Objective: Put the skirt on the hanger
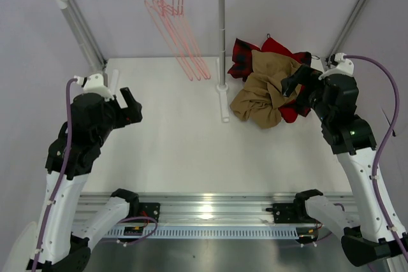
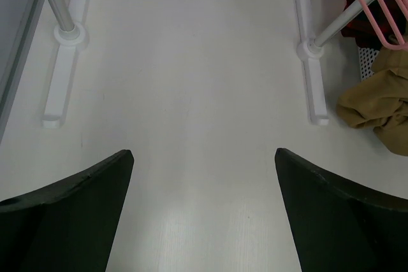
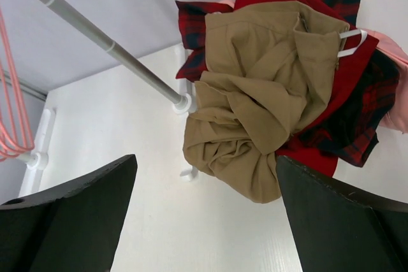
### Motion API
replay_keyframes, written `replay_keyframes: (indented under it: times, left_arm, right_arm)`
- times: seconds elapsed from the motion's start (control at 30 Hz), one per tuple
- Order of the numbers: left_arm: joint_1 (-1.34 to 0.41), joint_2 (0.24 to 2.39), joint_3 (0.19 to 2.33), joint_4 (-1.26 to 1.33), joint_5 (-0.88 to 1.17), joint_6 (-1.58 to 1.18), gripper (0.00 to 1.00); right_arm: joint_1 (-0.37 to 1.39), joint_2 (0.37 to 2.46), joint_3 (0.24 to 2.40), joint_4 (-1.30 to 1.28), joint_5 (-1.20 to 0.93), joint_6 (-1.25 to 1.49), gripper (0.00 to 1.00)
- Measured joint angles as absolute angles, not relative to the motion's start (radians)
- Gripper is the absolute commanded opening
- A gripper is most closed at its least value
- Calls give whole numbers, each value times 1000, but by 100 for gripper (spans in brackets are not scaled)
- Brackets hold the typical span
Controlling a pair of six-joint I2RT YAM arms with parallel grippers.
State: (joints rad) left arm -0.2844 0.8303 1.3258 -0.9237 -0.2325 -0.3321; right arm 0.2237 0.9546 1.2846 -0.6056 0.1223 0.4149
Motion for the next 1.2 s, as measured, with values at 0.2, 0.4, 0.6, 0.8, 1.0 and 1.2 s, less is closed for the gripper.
replay_keyframes:
  times: [0.2, 0.4, 0.6, 0.8, 1.0, 1.2]
  left_arm:
    - [-284, 786, 1305, -929, -217, -331, 100]
    - [-284, 788, 1314, -910, -137, -327, 99]
    - [-284, 873, 1430, -863, -30, -324, 99]
    - [-287, 1029, 1598, -760, 63, -331, 98]
    - [-371, 1234, 1772, -706, 11, -341, 95]
    - [-408, 1400, 1894, -705, -131, -361, 91]
  right_arm:
    - [224, 934, 1285, -594, 115, 423, 99]
    - [224, 932, 1283, -594, 113, 437, 99]
    - [224, 941, 1272, -595, 115, 459, 99]
    - [224, 953, 1236, -596, 138, 463, 99]
    - [223, 981, 1217, -593, 178, 465, 99]
    - [207, 1052, 1218, -618, 212, 479, 99]
